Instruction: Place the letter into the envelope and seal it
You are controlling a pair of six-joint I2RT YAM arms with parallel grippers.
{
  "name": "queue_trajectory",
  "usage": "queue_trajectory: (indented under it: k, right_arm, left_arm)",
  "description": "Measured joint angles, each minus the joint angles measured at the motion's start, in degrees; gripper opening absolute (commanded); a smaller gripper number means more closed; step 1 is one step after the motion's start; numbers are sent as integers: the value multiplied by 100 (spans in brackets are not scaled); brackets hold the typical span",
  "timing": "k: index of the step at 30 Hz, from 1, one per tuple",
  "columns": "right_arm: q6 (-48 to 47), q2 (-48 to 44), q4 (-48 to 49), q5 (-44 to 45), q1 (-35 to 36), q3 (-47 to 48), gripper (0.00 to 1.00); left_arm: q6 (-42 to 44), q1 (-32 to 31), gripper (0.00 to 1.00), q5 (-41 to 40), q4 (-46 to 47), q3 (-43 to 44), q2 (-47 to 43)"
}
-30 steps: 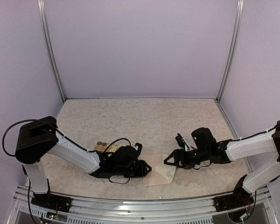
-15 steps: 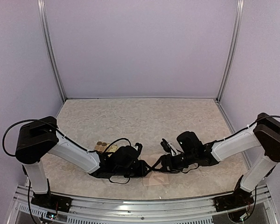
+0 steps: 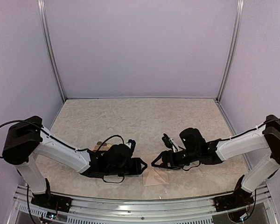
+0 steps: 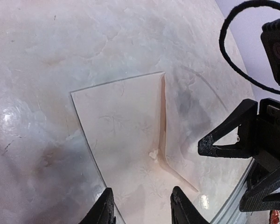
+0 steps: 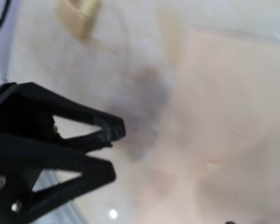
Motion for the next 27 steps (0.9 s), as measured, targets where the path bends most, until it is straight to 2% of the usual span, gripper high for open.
queue_trajectory:
  k: [5,8,12,17,22,27]
  right_arm:
    - [-199,-994,-385,195,-2,164,77]
    - [-343,-1364,-656,376,-2,354,77]
    - [-492,-1482,-1014,627,-2,625,77]
    - [-581,-984,-1222,789,4,1075,75]
    - [-636,-70,-1248,887,81,1609,69]
    - [-734,850,-1272,887,129,2179,64]
  left_arm:
    - [114,-2,61,-544,-632,-142,-1268]
    - [203,101,65,-734,-1016,-173,-1954]
    - [396,546,69,-841,-1665,-251,-2614]
    - [761,1628,70,-627,-2210,-627,-3058]
    - [1123,2673,70,-243,-2299,-1064,-3130]
    - [1333,3211,68,131,-2149,-1405,-3104]
